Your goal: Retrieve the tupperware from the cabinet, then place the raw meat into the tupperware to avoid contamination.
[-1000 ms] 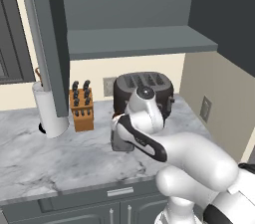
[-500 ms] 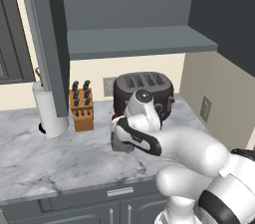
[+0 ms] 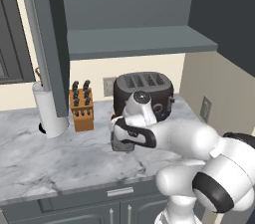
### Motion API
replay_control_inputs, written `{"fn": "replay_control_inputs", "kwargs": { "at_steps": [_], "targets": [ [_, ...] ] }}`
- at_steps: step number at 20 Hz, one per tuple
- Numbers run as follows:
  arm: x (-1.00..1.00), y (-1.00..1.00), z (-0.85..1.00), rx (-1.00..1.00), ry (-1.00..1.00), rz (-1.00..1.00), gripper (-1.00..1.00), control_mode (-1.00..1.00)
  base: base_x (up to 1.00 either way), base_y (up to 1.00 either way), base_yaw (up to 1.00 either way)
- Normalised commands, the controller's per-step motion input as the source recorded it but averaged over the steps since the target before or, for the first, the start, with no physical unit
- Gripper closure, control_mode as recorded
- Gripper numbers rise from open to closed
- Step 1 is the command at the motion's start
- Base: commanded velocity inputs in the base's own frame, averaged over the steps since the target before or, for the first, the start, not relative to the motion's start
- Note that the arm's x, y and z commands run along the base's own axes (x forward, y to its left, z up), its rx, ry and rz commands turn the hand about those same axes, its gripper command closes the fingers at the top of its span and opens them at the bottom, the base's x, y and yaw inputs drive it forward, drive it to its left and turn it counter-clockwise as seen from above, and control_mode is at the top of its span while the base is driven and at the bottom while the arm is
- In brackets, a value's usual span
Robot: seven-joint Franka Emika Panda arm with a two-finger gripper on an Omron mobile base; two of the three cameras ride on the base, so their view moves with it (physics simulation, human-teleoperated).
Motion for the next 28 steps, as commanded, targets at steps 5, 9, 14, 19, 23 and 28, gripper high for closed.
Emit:
{"fn": "replay_control_inputs", "kwargs": {
  "at_steps": [5,9,14,19,23,28],
  "targets": [
    [0.08,0.01,0.00,0.00,0.00,0.00,-1.00,-1.00,0.00,0.00,0.00],
    [0.04,0.00,0.03,0.00,0.00,0.00,-1.00,-1.00,0.00,0.00,0.00],
    [-0.09,0.00,0.23,0.00,-0.02,-0.01,-1.00,-1.00,0.00,0.00,0.00],
    [-0.70,0.00,0.39,0.00,-0.10,0.00,-1.00,-1.00,0.00,0.00,0.00],
    [-0.94,0.00,0.36,0.00,-0.21,0.00,-1.00,-1.00,0.00,0.00,0.00],
    [-0.89,-0.01,0.47,0.00,-0.30,0.00,-1.00,-1.00,0.00,0.00,0.00]
  ]
}}
